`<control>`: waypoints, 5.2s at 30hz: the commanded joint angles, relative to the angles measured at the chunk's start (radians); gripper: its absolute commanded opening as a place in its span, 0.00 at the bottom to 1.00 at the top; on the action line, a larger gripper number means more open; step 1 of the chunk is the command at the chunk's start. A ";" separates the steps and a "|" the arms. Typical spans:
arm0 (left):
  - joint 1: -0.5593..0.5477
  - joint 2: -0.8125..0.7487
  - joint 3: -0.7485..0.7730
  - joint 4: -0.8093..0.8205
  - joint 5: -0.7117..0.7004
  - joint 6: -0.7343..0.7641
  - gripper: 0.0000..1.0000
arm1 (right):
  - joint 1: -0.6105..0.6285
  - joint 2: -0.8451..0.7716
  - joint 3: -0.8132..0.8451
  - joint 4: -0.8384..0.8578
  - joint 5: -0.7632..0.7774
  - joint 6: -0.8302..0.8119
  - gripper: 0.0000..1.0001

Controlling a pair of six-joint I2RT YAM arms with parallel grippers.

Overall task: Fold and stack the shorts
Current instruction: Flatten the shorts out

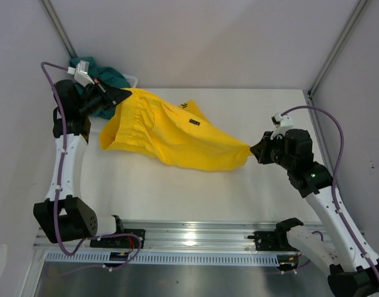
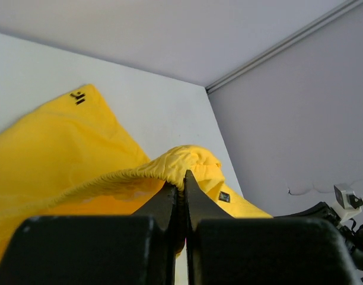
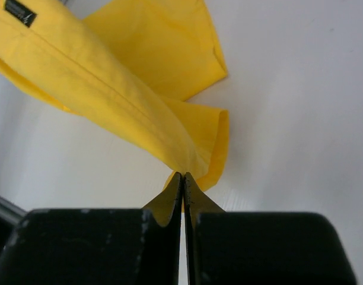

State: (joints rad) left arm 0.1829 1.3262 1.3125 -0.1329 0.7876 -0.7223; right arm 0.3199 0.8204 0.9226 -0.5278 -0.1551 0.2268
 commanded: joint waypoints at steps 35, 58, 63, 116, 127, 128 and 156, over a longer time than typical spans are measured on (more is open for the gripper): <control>0.021 -0.398 -0.515 0.018 -0.111 0.152 0.00 | 1.286 0.553 -0.307 0.327 0.812 0.339 0.39; 0.021 -0.397 -0.513 0.024 -0.100 0.149 0.00 | 1.219 0.602 -0.306 0.264 0.853 0.385 0.58; 0.021 -0.397 -0.515 0.024 -0.099 0.150 0.00 | 1.214 0.637 -0.295 0.261 0.850 0.391 0.54; 0.032 -0.243 0.311 0.283 0.015 -0.368 0.00 | 0.678 0.232 0.875 0.080 0.729 -0.448 0.00; -0.056 -0.049 0.207 0.440 -0.122 -0.298 0.00 | -0.358 0.590 0.835 0.368 -0.472 0.311 0.00; -0.069 0.015 0.230 0.443 -0.119 -0.304 0.00 | -0.372 0.615 0.890 0.388 -0.489 0.327 0.00; -0.390 -0.145 -0.490 0.687 -0.277 -0.009 0.00 | -0.516 0.341 -0.058 0.875 -0.557 0.500 0.00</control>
State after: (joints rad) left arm -0.1268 1.3689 0.9356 0.3779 0.5800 -0.8501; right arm -0.2310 1.3411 0.9806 0.2504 -0.7815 0.7975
